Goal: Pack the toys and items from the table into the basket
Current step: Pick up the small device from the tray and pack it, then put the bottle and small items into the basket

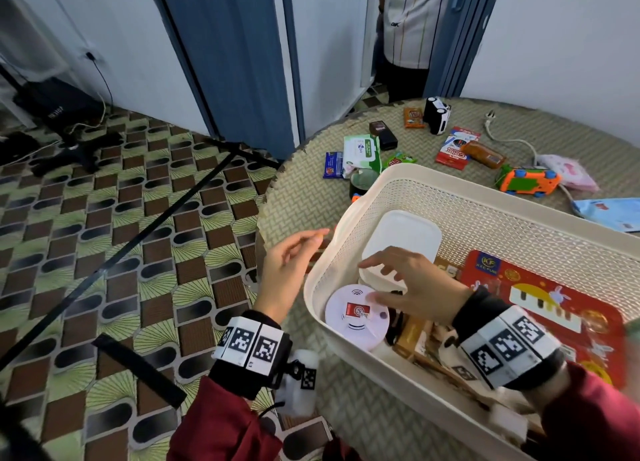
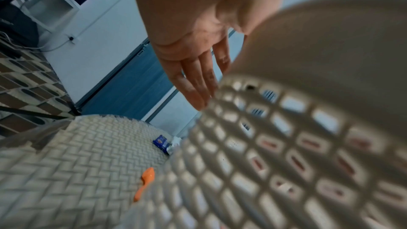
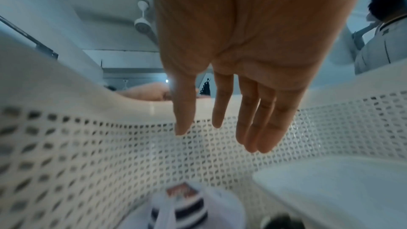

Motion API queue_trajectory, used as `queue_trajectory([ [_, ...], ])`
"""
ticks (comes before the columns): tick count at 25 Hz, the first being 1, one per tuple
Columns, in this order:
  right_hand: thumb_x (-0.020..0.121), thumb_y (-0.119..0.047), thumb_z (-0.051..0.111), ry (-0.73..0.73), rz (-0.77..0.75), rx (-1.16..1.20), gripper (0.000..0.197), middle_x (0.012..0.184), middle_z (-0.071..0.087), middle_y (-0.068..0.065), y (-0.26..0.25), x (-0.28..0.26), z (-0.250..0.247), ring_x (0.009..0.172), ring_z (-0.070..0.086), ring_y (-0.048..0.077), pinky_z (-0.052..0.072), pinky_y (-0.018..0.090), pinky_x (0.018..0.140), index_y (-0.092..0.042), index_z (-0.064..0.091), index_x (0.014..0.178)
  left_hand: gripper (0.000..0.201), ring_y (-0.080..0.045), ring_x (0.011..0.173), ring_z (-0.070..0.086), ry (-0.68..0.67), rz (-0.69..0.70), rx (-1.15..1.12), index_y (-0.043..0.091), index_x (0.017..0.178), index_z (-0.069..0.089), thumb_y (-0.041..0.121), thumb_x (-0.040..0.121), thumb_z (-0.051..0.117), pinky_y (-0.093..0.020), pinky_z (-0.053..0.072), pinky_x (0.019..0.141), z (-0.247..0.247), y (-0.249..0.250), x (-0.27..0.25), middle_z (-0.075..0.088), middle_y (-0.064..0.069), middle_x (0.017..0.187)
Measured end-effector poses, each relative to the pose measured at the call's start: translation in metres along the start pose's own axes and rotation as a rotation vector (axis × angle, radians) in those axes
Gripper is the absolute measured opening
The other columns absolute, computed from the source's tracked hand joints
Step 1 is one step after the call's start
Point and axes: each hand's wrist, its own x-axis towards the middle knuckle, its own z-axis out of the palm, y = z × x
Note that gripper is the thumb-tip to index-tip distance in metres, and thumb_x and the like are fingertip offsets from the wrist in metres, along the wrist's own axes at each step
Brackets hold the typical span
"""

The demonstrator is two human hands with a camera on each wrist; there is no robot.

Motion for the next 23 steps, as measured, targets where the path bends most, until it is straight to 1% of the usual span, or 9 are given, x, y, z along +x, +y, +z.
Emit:
queue_trajectory([
  [2,0.086,-0.028,0.066,0.079,-0.002,0.013,0.035,0.108,0.061,-0.005,-0.014,0.002,-0.013,0.088,0.055,0.008,0.040,0.006,0.071,-0.021,0.059,0.119,0.017,-0.014,0.094,0.068,0.040,-0.019,-0.019,0.016,0.102,0.070,0.016,0.094,0.054,-0.027,0.050,0.081,-0.015,0.003,-0.001,0.074,0.001,0.099],
  [4,0.086,-0.023,0.066,0.165,0.007,0.049,0.026,0.097,0.066,-0.004,-0.033,0.007,-0.026,0.081,0.061,0.013,0.044,0.013,0.071,-0.018,0.064,0.112,0.020,-0.020,0.090,0.069,0.072,-0.003,-0.032,0.012,0.105,0.068,0.017,0.096,0.051,-0.030,0.050,0.075,-0.034,0.007,0.001,0.074,-0.005,0.096],
  [7,0.086,-0.021,0.065,0.250,0.016,0.097,0.018,0.084,0.070,-0.006,-0.068,0.021,-0.039,0.070,0.061,0.006,0.043,0.009,0.068,-0.020,0.067,0.104,0.024,-0.021,0.087,0.068,0.112,0.052,-0.033,0.003,0.108,0.066,0.015,0.098,0.047,-0.023,0.051,0.067,-0.066,0.016,0.007,0.073,-0.010,0.096],
  [11,0.087,-0.022,0.064,0.346,0.007,0.195,0.012,0.073,0.065,-0.009,-0.119,0.051,-0.037,0.062,0.058,0.004,0.042,0.010,0.063,-0.020,0.068,0.098,0.025,-0.018,0.084,0.067,0.138,0.104,-0.041,0.002,0.109,0.065,0.013,0.098,0.045,-0.020,0.050,0.063,-0.113,0.026,0.018,0.073,-0.011,0.096],
  [13,0.087,-0.022,0.063,0.382,0.016,0.254,0.009,0.070,0.063,-0.010,-0.146,0.073,-0.024,0.060,0.056,0.002,0.040,0.010,0.062,-0.020,0.068,0.094,0.025,-0.021,0.086,0.068,0.131,0.118,-0.015,0.003,0.108,0.065,0.013,0.098,0.045,-0.023,0.050,0.067,-0.141,0.028,0.023,0.074,-0.009,0.095],
  [16,0.086,-0.020,0.062,0.427,0.056,0.305,0.008,0.070,0.065,-0.004,-0.179,0.111,0.009,0.063,0.060,0.006,0.044,0.014,0.063,-0.019,0.069,0.091,0.021,-0.020,0.089,0.068,0.109,0.110,0.035,0.010,0.105,0.066,0.013,0.097,0.048,-0.027,0.050,0.072,-0.190,0.025,0.028,0.074,-0.005,0.095],
  [19,0.087,-0.016,0.061,0.384,0.097,0.352,0.007,0.067,0.063,-0.005,-0.193,0.146,0.055,0.058,0.058,0.001,0.040,0.006,0.056,-0.017,0.067,0.090,0.018,-0.018,0.090,0.067,0.099,0.070,0.078,0.012,0.105,0.066,0.015,0.095,0.051,-0.028,0.050,0.075,-0.236,0.013,0.031,0.074,-0.001,0.093],
  [21,0.088,-0.014,0.060,0.321,0.146,0.360,0.008,0.067,0.060,-0.007,-0.193,0.166,0.090,0.055,0.054,-0.002,0.039,0.004,0.056,-0.016,0.066,0.093,0.018,-0.014,0.088,0.067,0.090,0.033,0.130,0.012,0.106,0.066,0.014,0.095,0.052,-0.018,0.050,0.072,-0.267,-0.003,0.034,0.073,-0.001,0.094],
  [23,0.088,-0.013,0.060,0.253,0.211,0.363,0.008,0.071,0.059,-0.006,-0.185,0.180,0.124,0.058,0.050,-0.002,0.040,0.004,0.056,-0.015,0.065,0.095,0.018,-0.009,0.086,0.067,0.071,-0.020,0.167,0.011,0.106,0.065,0.012,0.095,0.050,-0.010,0.048,0.068,-0.292,-0.023,0.035,0.073,-0.001,0.094],
])
